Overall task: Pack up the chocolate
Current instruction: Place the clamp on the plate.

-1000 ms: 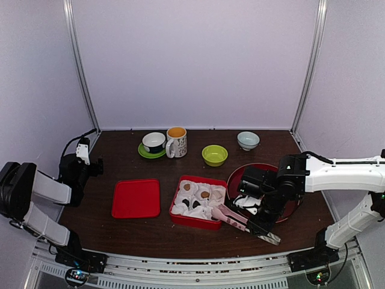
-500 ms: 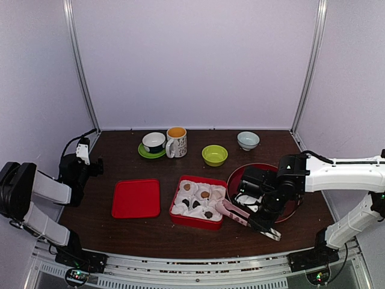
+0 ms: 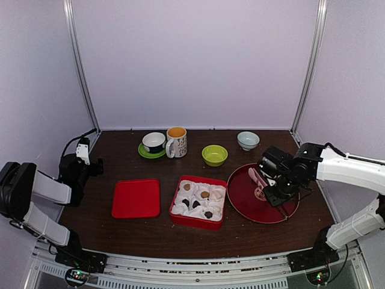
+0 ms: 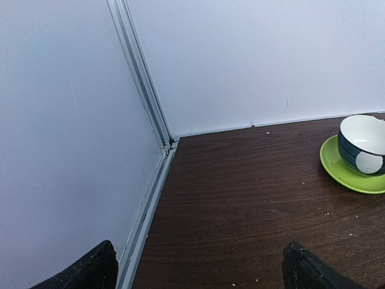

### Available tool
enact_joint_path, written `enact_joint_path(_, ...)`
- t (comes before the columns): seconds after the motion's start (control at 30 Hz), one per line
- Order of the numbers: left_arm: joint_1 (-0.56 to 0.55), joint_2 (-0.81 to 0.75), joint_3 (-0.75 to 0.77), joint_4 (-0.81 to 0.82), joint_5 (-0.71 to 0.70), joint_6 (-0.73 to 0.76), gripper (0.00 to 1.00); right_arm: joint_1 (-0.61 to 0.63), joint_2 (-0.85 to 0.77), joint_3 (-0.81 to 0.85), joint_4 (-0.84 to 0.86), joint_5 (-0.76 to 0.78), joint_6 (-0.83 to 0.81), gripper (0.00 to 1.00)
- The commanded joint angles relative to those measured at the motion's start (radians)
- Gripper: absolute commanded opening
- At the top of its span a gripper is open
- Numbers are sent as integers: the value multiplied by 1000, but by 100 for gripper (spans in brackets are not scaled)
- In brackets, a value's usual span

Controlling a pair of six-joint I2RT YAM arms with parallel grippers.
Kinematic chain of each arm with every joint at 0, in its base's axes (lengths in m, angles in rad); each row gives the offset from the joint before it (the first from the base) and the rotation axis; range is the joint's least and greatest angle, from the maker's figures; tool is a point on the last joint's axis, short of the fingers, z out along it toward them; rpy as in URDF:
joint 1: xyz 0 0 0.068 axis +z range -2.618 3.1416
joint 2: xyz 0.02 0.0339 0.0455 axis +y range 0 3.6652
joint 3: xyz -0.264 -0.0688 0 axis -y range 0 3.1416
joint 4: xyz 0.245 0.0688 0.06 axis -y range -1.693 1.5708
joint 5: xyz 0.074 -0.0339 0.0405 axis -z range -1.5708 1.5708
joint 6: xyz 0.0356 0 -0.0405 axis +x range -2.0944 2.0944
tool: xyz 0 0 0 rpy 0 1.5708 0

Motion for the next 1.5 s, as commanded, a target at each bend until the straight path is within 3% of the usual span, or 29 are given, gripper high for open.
enact_joint_path(0.0, 10, 6, 11, 58, 8, -4, 98, -101, -39, -74, 48, 56, 64, 25)
enact_joint_path(0.53, 9, 5, 11, 57, 9, -3, 98, -162, 64, -184, 178, 31, 149, 33)
enact_joint_path(0.77, 10, 6, 11, 58, 8, -4, 98, -162, 53, -192, 193, 20, 148, 55)
enact_joint_path(0.93, 10, 6, 11, 58, 8, -3, 98, -161, 9, -143, 162, 75, 121, 57)
enact_joint_path(1.47, 10, 6, 11, 58, 8, -2, 98, -159, -128, -80, 374, 124, 2, 64)
